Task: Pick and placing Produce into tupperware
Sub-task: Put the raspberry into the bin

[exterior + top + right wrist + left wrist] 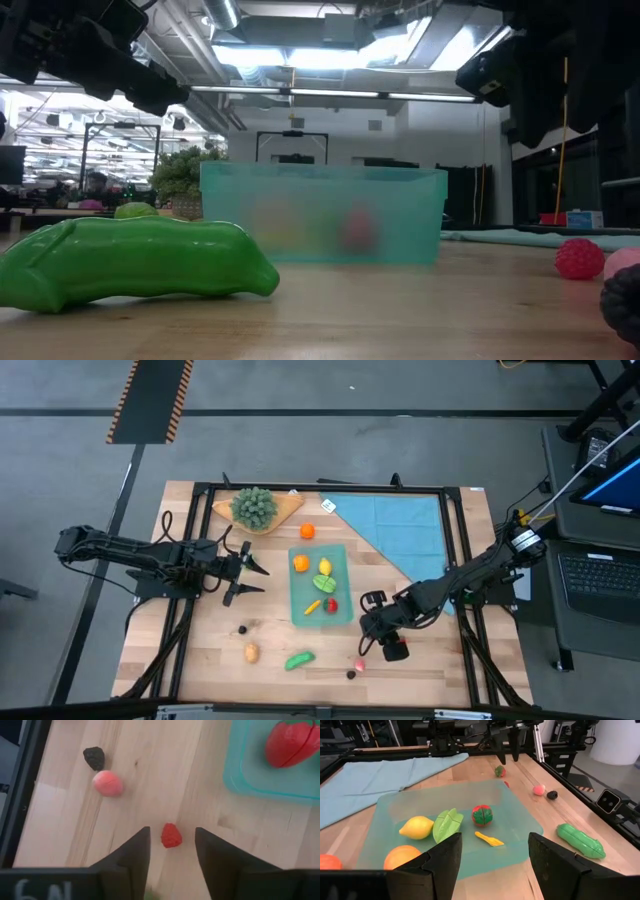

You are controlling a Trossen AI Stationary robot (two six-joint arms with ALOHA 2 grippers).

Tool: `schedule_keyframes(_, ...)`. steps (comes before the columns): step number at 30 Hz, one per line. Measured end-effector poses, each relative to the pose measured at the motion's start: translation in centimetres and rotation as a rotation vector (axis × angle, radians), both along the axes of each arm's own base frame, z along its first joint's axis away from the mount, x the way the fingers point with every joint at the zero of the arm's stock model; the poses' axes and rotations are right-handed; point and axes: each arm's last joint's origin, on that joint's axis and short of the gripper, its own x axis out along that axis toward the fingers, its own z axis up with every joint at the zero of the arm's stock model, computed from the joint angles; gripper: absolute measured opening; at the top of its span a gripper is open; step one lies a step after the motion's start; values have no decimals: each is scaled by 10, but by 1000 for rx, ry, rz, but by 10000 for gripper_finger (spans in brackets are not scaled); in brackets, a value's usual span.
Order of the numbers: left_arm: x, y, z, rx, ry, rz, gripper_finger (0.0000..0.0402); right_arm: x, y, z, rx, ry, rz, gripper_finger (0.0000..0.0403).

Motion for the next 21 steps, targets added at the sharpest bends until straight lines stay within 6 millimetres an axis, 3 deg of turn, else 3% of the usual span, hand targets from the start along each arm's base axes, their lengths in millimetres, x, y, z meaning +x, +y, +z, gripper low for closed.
schedule_keyframes(10, 0, 0, 0, 0, 0, 0, 220, -1, -1, -1, 2, 18, -22, 261)
schedule_keyframes(21, 0, 0, 0, -1, -1, 0, 220, -1, 0, -2, 22, 32, -79, 266)
